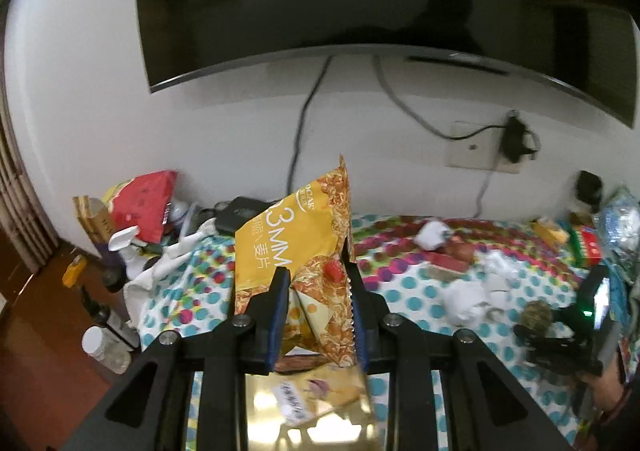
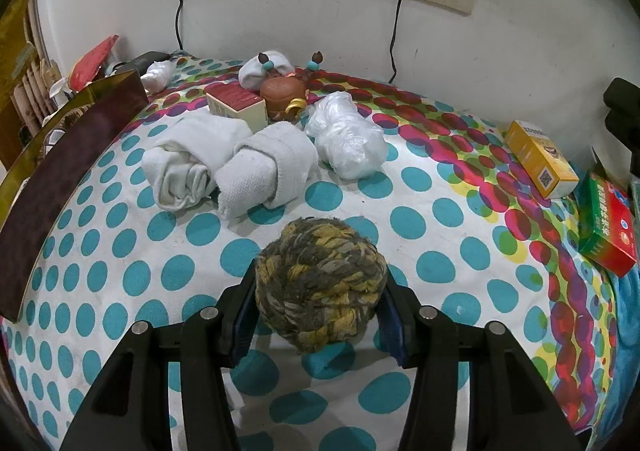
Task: Organize objects
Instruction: 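Lift and carry the chip bag with the left gripper over the tin tray, then lower the chip bag into the tray and open the left gripper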
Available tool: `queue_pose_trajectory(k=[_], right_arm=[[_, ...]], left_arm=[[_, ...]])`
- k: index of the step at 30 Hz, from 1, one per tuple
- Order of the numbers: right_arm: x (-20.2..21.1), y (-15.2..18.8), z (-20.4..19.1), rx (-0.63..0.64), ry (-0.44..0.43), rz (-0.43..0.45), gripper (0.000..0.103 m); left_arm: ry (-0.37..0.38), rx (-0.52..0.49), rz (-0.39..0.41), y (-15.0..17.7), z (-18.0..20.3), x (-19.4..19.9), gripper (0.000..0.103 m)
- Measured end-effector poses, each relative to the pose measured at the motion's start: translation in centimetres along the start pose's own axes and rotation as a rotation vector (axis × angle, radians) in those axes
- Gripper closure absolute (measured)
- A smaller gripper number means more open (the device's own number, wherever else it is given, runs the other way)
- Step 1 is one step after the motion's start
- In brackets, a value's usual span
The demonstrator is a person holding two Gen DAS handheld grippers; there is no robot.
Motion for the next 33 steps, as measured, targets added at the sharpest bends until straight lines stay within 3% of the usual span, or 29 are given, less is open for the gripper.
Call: queue_pose_trajectory(k=[6,18,24,30,33], right_arm=[[0.0,0.0,-0.1,0.000,0.002,-0.001,0.054],[0.0,0.0,-0.1,0.001,0.002,-0.001,0.054],[0.0,0.0,0.0,0.001,0.001,-0.001,0.054],[0.0,0.0,0.0,0.002,0.002,-0.001,0.054],[0.0,0.0,0.0,0.002,0.002,-0.001,0.054]], left_arm=[[-0.032,-0.056,-0.053,0.1,-1.4,-3.4,0.075],[-0.061,-0.182,-0.122,1.5,0.4,-9.9,0.074],[-0.068,-0.179,-0.151,2.5,0.2,-12.2,0.071],[-0.067,-0.179,-0.093,2.8,0.2,-11.3,0.047],[-0.043,-0.159,-0.080,2.8,0.3,-10.4,0.046]])
Point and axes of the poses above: each gripper's, at about its wrist camera, not at the fingertips, and x roughly against the way its jaws point, z to its right, y to its underside, the point moved 6 cm from there along -x, roughly the way its jaws point, and after that the axes turned 10 degrees about x, right-handed, at the moved point
